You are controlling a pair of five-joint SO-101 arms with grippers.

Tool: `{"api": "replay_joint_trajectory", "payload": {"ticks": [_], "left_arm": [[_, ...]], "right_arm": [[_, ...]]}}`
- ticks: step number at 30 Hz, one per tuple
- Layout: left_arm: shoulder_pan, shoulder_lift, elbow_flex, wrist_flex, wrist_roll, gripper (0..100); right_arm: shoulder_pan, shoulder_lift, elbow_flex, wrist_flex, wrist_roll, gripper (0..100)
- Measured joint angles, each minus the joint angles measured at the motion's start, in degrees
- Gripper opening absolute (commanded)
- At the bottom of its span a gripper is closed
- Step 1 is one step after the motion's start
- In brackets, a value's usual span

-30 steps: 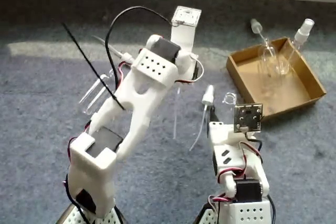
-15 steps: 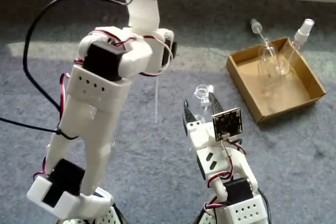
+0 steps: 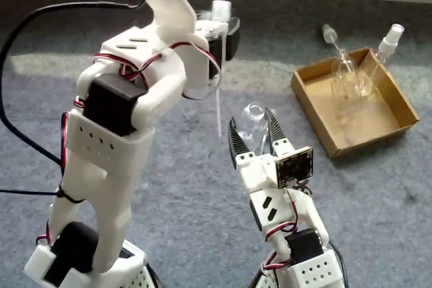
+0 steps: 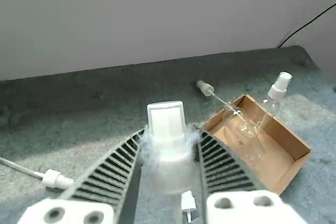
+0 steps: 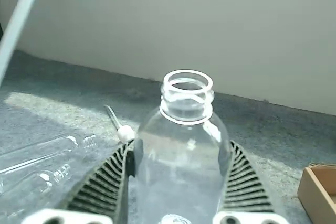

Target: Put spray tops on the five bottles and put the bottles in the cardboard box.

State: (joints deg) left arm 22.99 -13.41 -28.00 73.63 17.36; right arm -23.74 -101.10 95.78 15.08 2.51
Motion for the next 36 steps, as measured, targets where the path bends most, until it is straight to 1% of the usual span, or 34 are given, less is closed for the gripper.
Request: {"api": "replay_joint_trajectory", "payload": {"ticks": [7, 12, 16, 18, 20, 23, 28, 31, 33, 36], "left_arm": [[6.86, -3.25, 0.00, 0.00, 0.09, 0], [7.56, -8.62, 0.09, 0.00, 0.09, 0], [7.38, -14.24, 6.07, 0.00, 0.09, 0], [7.56, -17.23, 11.52, -2.02, 0.09, 0], [7.65, -20.22, 17.41, -5.98, 0.09, 0], [7.56, -24.35, 27.43, -15.21, -0.44, 0], [7.56, -30.24, 46.59, -37.45, -8.26, 0], [7.74, -32.97, 55.47, -50.11, -10.02, 0], [7.65, -33.76, 58.99, -55.56, -10.02, 0], [7.47, -33.93, 61.10, -60.22, -10.02, 0]], "right_arm": [[-0.62, 0.00, 0.00, 0.00, 0.00, 11.2], [-0.62, 0.00, 0.00, 2.90, 0.00, 11.2], [-0.62, 0.00, 0.00, 3.69, 0.00, 11.2], [-0.62, 0.00, 0.00, 3.87, 0.00, 11.2], [-0.62, 0.00, 0.00, 3.87, 0.00, 11.2], [-0.62, 0.00, 0.00, 3.87, 0.00, 11.2], [-0.62, 0.00, 0.00, 5.10, 0.00, 11.2], [-0.62, 0.00, 0.00, 7.03, 0.00, 11.2], [-0.62, 0.00, 0.00, 7.12, 0.00, 11.2], [-0.62, 0.00, 0.00, 7.12, 0.00, 11.2]]}}
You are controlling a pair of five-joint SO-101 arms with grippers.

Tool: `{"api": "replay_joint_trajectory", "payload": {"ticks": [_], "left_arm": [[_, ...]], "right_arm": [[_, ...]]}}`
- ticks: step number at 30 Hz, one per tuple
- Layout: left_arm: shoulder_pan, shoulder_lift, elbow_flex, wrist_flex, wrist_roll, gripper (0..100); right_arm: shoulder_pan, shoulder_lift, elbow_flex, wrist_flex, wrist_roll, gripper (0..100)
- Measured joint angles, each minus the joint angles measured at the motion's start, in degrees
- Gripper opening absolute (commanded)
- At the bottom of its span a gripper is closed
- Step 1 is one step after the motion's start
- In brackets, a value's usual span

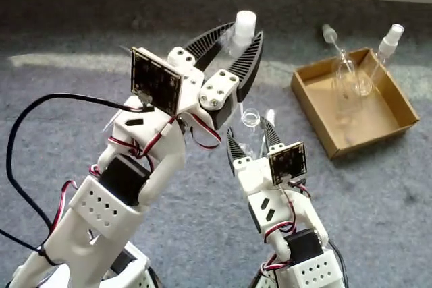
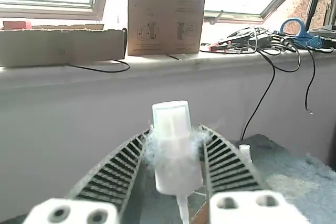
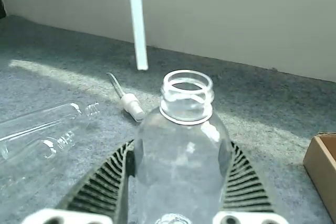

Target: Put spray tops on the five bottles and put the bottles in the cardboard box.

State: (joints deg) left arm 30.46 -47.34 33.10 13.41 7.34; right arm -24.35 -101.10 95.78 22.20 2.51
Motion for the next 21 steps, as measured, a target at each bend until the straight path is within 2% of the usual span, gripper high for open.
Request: {"api": "replay_joint_trajectory", "payload": {"ticks": [12, 21], "left_arm": [[1.49, -0.09, 9.85, -14.86, -0.35, 1], [2.02, -0.18, 17.05, -15.91, -0.35, 1]], "right_arm": [[0.00, 0.00, 0.00, 0.00, 0.00, 11.2], [0.00, 0.00, 0.00, 0.00, 0.00, 11.2]]}}
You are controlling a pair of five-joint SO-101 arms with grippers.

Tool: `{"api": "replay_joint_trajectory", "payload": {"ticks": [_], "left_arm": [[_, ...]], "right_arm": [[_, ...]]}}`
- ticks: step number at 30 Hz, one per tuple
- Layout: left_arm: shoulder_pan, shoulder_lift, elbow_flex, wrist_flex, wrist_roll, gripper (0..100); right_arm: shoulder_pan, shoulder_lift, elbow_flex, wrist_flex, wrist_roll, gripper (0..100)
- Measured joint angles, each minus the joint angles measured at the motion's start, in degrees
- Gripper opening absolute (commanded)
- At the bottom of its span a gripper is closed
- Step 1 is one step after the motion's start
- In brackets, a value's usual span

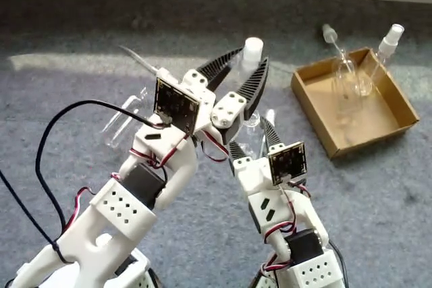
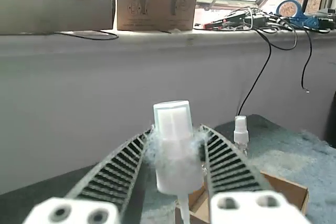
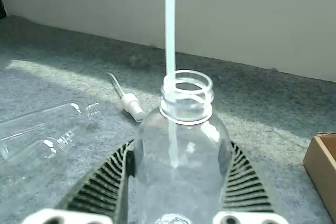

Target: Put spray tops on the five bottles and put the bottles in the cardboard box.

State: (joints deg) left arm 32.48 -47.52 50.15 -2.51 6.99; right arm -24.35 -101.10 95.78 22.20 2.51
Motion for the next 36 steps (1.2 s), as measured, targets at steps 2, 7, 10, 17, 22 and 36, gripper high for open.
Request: {"api": "replay_joint_trajectory", "payload": {"ticks": [2, 7, 10, 17, 22, 36], "left_arm": [[1.05, 0.00, 2.73, 0.00, 0.00, 1], [3.69, 0.00, 10.20, 0.00, 0.00, 1], [4.66, -0.18, 13.10, -0.09, -0.09, 1], [4.66, -0.70, 14.42, -0.26, -0.09, 1], [4.66, -0.70, 14.42, -0.26, -0.09, 1], [5.01, -1.05, 23.12, -13.19, -2.81, 0]], "right_arm": [[0.00, 0.00, 0.00, 0.00, 0.00, 11.2], [-0.18, 0.00, 0.00, 0.00, 0.00, 11.2], [-0.09, 0.00, 0.00, 0.09, -0.09, 11.2], [-0.09, 0.00, 0.00, 0.09, -0.09, 11.2], [-0.09, 0.00, 0.00, 0.09, -0.09, 11.3], [0.44, 0.00, 0.00, 5.71, 0.09, 11.3]]}}
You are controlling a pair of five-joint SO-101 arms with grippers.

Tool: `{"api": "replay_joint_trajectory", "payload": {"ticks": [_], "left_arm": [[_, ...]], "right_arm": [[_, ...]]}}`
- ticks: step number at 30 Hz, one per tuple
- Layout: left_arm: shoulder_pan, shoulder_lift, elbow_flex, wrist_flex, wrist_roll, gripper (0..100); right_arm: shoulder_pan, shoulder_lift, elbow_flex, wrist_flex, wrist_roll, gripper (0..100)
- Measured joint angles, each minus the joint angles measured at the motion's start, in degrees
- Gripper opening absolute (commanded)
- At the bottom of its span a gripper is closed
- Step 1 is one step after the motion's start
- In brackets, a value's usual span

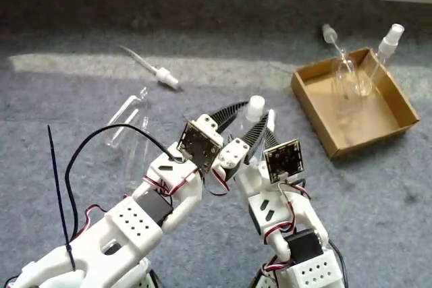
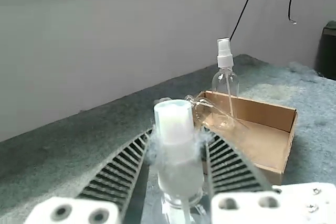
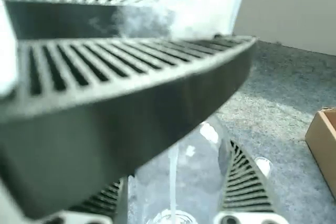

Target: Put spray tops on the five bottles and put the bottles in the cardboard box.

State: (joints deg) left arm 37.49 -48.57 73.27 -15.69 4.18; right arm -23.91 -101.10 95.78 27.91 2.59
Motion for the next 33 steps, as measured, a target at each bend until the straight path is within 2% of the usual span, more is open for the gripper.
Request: {"api": "replay_joint_trajectory", "payload": {"ticks": [5, 20, 23, 28, 33], "left_arm": [[0.00, 0.00, 1.85, -1.93, -2.55, 0], [-0.62, -0.09, 2.11, -2.37, -2.55, 0], [-1.58, -0.35, 2.02, 0.09, -2.55, 0], [-1.76, -1.23, 2.02, 3.43, 2.46, 1], [-1.85, -1.23, 2.02, 3.52, 3.34, 1]], "right_arm": [[0.00, 0.00, 0.00, 0.09, 0.00, 11.3], [0.00, 0.00, 0.00, -3.08, 0.00, 11.3], [0.00, 0.09, 0.00, -3.08, 0.00, 11.3], [0.00, 0.09, 0.00, -3.08, 0.00, 11.3], [0.00, 0.09, 0.00, -3.08, 0.09, 11.3]]}}
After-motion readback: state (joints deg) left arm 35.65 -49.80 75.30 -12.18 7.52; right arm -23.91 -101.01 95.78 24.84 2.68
